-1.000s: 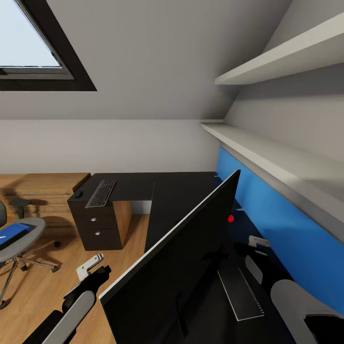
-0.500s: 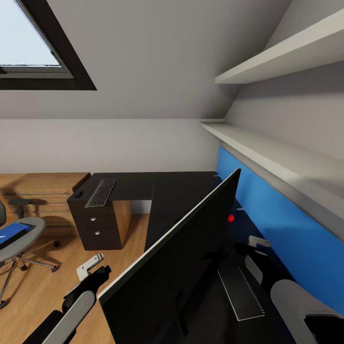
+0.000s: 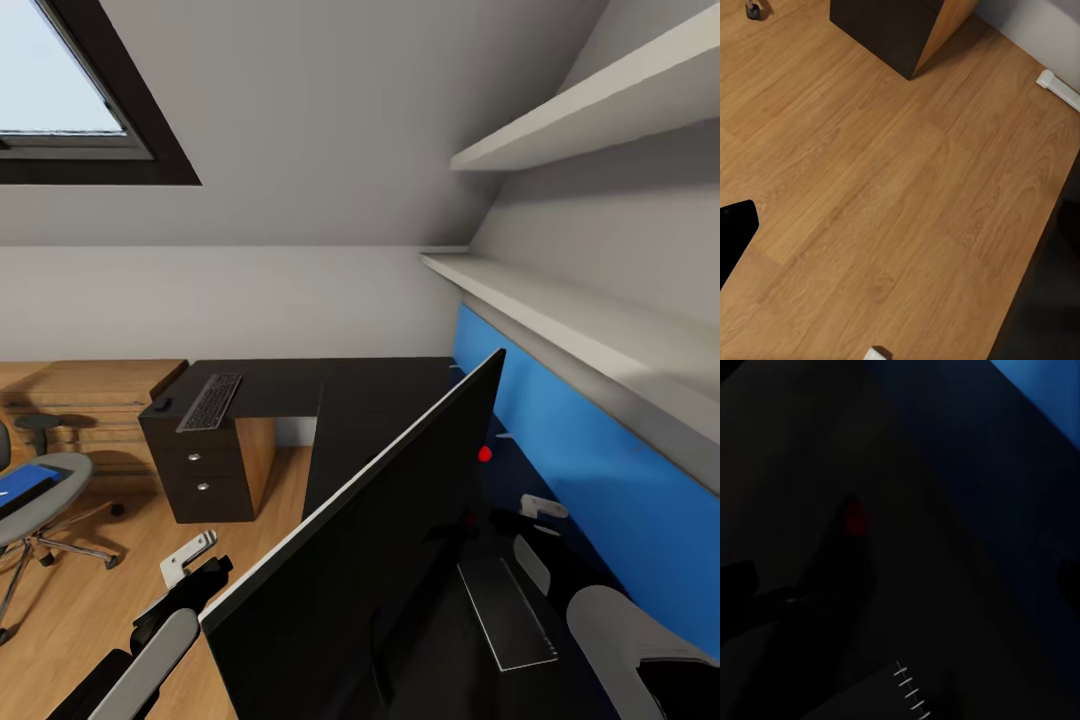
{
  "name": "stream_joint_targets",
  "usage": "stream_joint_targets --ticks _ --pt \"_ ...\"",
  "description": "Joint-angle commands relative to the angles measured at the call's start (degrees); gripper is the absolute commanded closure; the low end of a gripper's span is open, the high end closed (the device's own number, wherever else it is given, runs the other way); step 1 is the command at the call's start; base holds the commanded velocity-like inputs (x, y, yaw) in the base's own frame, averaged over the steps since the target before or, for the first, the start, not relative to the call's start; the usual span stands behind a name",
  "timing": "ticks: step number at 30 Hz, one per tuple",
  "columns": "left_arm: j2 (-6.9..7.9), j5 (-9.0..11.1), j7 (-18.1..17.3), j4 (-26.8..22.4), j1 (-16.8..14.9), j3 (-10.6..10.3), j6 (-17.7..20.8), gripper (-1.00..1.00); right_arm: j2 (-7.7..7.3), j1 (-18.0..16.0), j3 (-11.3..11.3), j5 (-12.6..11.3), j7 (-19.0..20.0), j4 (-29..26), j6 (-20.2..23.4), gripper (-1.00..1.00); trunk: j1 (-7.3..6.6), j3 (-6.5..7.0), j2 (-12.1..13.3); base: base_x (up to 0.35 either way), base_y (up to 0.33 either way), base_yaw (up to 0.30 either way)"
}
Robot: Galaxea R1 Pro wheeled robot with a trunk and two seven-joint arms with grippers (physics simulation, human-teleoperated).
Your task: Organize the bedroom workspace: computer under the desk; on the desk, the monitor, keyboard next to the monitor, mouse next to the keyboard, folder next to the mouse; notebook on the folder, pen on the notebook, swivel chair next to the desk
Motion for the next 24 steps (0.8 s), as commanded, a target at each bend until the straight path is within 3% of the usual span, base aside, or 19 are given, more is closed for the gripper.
stream_joint_targets --ticks 1,24 --pt "0.05 0.1 0.4 -0.1 -0.1 -0.1 0.3 -1.00 -0.03 0.0 0.3 -0.2 -0.3 -0.1 0.4 -1.00 0.24 -0.27 -0.5 0.000 0.000 0.000" --pt "0.05 -0.1 0.4 -0.1 -0.1 -0.1 0.3 -1.00 -0.11 -0.1 0.1 -0.1 -0.3 2.5 -0.1 -1.00 5.29 -4.40 -9.7 0.000 0.000 0.000"
